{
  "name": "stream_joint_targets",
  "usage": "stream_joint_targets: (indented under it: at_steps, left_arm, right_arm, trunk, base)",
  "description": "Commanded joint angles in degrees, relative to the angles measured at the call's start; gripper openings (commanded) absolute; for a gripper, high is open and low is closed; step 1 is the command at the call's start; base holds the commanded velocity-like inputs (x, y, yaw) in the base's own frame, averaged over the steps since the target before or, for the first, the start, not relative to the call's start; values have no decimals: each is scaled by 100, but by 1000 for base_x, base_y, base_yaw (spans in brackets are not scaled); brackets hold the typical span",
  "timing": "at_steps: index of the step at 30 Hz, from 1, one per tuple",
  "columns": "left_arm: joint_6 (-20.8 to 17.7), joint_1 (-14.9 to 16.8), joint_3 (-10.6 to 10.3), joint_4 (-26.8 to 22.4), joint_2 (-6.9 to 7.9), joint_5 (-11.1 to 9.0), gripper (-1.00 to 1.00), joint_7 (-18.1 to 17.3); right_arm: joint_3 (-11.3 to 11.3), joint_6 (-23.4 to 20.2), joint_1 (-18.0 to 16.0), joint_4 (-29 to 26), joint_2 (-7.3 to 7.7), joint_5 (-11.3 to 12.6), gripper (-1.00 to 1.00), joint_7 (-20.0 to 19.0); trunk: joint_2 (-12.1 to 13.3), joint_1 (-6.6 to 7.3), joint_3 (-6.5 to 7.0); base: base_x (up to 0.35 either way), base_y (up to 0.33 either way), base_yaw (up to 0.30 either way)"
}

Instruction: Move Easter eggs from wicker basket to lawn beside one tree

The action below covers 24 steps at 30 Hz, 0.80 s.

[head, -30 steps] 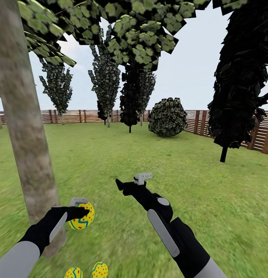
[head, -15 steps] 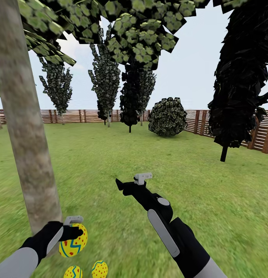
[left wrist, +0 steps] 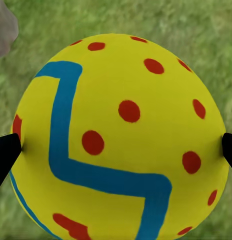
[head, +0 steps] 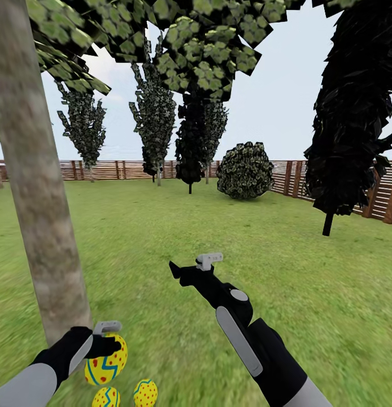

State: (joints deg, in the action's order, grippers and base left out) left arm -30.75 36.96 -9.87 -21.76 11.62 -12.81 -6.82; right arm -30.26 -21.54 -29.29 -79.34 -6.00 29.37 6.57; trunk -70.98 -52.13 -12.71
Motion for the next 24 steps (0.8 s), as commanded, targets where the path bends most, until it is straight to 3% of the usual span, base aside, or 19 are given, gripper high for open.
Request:
stream_joint_targets:
  at_steps: [1,6,24]
  left_arm:
    - [-58,4,-41,-6,7,-59,-100,17]
    - [-266,4,-41,-11,7,-63,-100,15]
    - [-291,4,-41,-5,7,-63,-100,14]
  right_arm:
    - [-9,-17,-6,-10,-1,60,100,55]
    - [-13,-21,-6,-11,-15,71,100,61]
    - [-6,-17,-6,-11,-70,66,100,62]
  trunk:
    - [-47,-23,-27]
    - [-247,-133,-118]
    - [-969,-528,-456]
  base:
    - [0,0,0]
    - [0,0,0]
    - [0,0,0]
